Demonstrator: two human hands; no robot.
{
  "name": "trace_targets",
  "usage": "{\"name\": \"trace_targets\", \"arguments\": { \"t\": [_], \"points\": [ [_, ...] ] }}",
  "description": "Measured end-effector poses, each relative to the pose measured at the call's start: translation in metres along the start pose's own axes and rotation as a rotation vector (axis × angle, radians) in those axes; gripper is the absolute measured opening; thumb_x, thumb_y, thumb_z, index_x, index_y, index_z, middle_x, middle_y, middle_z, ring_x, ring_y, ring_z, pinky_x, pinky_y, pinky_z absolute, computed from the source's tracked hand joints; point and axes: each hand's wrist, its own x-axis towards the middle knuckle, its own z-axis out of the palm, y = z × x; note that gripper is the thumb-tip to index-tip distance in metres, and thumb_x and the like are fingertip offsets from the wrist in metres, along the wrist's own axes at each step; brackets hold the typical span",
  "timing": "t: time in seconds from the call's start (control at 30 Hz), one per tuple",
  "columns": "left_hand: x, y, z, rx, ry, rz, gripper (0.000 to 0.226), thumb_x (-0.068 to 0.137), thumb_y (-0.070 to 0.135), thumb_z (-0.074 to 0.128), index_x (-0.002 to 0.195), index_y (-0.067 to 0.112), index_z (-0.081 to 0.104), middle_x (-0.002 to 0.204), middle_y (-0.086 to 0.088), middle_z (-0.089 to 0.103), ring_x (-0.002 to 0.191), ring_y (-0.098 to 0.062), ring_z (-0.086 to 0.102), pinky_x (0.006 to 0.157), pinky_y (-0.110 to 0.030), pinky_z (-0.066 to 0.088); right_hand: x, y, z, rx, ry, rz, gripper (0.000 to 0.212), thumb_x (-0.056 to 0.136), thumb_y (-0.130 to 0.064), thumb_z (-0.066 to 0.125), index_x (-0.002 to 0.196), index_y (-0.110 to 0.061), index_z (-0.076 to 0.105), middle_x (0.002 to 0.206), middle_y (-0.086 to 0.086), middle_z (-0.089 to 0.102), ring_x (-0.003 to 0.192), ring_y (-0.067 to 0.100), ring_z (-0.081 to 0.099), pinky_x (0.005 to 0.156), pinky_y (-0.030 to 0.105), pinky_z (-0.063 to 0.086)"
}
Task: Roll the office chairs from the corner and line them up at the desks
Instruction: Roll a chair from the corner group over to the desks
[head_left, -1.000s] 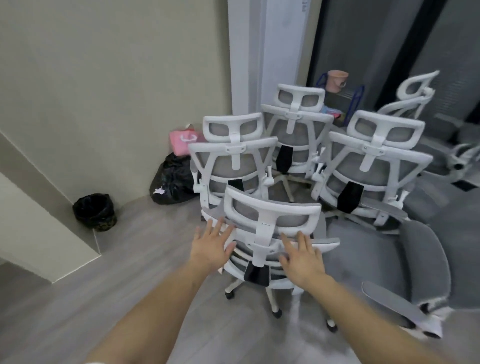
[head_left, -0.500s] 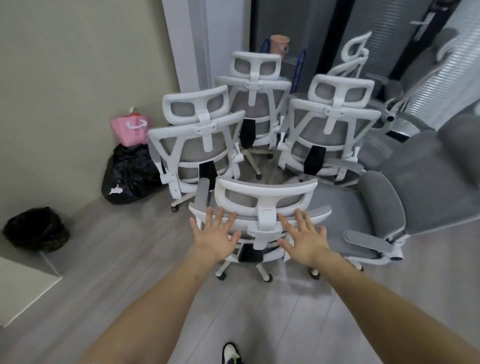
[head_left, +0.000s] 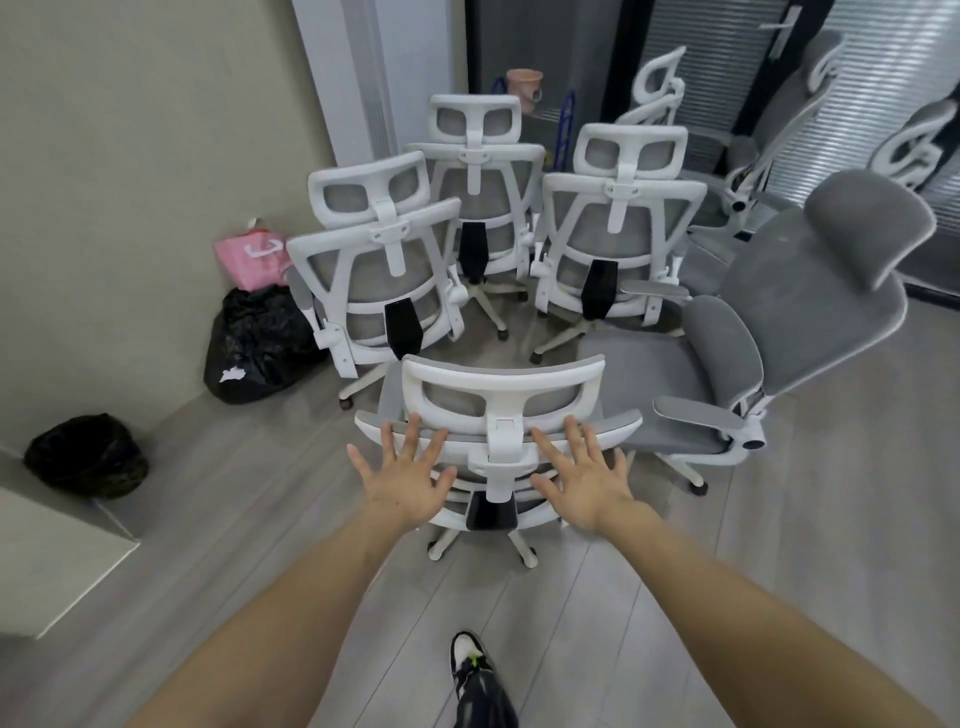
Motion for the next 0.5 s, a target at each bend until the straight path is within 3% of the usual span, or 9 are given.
{"name": "trace_targets", "arguments": {
  "t": [0.3,0.5],
  "points": [
    [-0.115,0.006,0.046,-0.029,-0.056,0.058,0.067,0.098,0.076,0.012,0.155,0.058,-0.020,0.163,0.012,-0.040,0.153,-0.033,-0.032,0.109,-0.083,-0.011,-0.125,0.001,0.047,0.009,0.007,0.029,0.079,0.089,-0.088,0.017,0.152,-0.060,-0.022,0.165,-0.003,-0.037,0.151,0.019,-0.037,0.122,0.064,-0.011],
    [-0.171,-0.003,0.061,-0.004,-0.071,0.143,0.066,0.100,0.073,0.014,0.157,0.056,-0.015,0.166,0.010,-0.035,0.154,-0.035,-0.030,0.110,-0.083,-0.012,-0.199,-0.018,0.074,0.022,-0.002,0.111,0.080,0.086,-0.090,0.010,0.150,-0.059,-0.026,0.164,-0.003,-0.040,0.150,0.020,-0.038,0.123,0.065,-0.009]
  ]
}}
